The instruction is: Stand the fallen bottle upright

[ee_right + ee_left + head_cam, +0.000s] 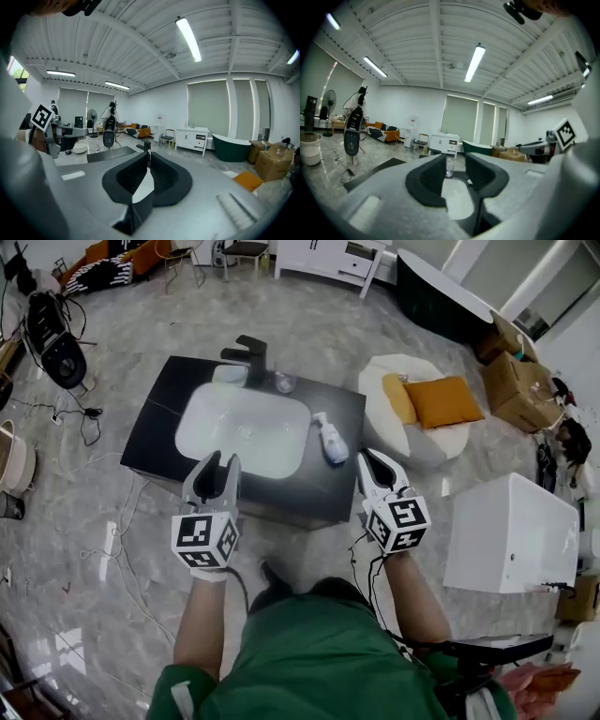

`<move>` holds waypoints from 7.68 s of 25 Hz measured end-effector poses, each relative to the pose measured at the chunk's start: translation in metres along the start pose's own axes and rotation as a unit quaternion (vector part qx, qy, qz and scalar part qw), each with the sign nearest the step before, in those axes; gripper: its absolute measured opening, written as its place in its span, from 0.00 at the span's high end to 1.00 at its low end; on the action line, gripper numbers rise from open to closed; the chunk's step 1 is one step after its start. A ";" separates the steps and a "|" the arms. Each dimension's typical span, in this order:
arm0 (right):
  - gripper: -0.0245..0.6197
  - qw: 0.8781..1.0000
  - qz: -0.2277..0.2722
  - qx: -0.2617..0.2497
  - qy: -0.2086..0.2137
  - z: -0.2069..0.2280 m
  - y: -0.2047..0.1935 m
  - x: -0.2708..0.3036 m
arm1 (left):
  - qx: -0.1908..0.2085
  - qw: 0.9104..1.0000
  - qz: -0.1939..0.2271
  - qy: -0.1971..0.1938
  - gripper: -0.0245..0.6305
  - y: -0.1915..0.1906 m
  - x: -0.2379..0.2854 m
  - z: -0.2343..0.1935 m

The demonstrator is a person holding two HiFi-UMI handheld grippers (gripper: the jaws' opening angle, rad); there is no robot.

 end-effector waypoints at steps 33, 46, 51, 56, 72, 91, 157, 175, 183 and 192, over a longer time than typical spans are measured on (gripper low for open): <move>0.73 0.955 -0.251 0.108 0.114 0.140 -0.157 0.229 | -0.007 0.992 -0.120 0.050 0.78 -0.066 0.188 -0.009; 0.73 0.911 -0.358 0.145 0.144 0.136 -0.215 0.303 | -0.025 0.976 -0.152 0.155 0.78 -0.092 0.141 -0.037; 0.72 0.893 -0.385 0.194 0.128 0.137 -0.230 0.319 | -0.048 0.968 -0.144 0.198 0.80 -0.091 0.116 -0.049; 0.77 0.898 -0.386 0.171 0.124 0.135 -0.228 0.314 | -0.063 0.967 -0.138 0.207 0.81 -0.086 0.101 -0.052; 0.80 0.945 -0.249 0.169 0.126 0.138 -0.170 0.248 | -0.021 0.987 -0.096 0.127 0.83 -0.028 0.142 -0.015; 0.80 0.990 -0.079 0.108 0.047 0.125 -0.131 0.177 | 0.007 0.996 -0.088 0.007 0.84 -0.012 0.173 0.004; 0.93 0.986 0.125 0.006 -0.109 0.126 0.097 0.054 | 0.155 0.986 0.042 -0.041 0.84 0.105 0.158 0.009; 0.93 0.974 0.209 0.010 -0.091 0.123 0.170 0.033 | 0.119 0.987 0.086 -0.065 0.84 0.163 0.162 0.026; 0.93 0.976 0.200 0.005 -0.086 0.130 0.167 0.052 | 0.117 0.987 0.091 -0.067 0.84 0.163 0.178 0.022; 0.93 0.978 0.186 0.006 -0.093 0.133 0.166 0.061 | 0.111 0.988 0.078 -0.075 0.84 0.156 0.191 0.019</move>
Point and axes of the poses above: the fingertips, and each gripper's own axes: x forward along the fingers, z to its right, y out of its top, the point moved 2 cm from there along -x, backward along the fingers, and after that the axes turned 1 degree about x, right-handed, at the moved point
